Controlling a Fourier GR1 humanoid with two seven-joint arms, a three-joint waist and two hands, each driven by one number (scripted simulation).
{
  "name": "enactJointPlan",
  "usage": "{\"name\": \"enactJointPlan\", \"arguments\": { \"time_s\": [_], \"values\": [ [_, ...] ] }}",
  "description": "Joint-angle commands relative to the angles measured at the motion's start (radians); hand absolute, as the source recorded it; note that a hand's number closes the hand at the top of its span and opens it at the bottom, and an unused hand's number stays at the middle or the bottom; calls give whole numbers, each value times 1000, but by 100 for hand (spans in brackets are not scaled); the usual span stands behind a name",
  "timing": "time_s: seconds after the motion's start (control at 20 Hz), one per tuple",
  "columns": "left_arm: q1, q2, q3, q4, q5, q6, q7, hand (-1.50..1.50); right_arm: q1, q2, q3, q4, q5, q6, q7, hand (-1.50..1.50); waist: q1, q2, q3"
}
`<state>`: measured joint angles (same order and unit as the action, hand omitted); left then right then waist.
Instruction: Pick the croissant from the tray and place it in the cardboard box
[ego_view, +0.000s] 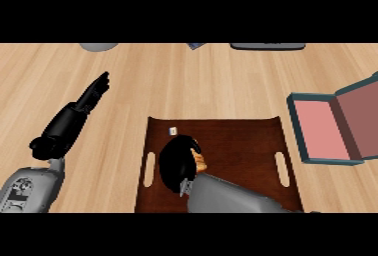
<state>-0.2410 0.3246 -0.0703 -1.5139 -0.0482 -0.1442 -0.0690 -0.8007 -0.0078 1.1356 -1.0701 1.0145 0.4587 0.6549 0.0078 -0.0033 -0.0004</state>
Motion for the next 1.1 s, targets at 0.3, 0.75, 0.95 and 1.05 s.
{"name": "enactJointPlan", "arguments": {
  "time_s": [0.3,0.75,0.95,1.05],
  "values": [
    [20,15,31,8,-12,12,-31,0,-71,-110,-589,59,-126,-384,172,150,-39,26,11],
    [-1,8,6,-33,-3,-32,9,0,-337,-188,-765,387,-53,-603,122,150,32,14,1],
    [-23,19,45,7,25,-46,9,0,-403,-204,-802,376,7,-671,302,150,9,9,0],
    [8,6,31,-9,4,-25,-13,0,-410,-242,-854,371,16,-769,373,150,8,7,0]
  ]
}}
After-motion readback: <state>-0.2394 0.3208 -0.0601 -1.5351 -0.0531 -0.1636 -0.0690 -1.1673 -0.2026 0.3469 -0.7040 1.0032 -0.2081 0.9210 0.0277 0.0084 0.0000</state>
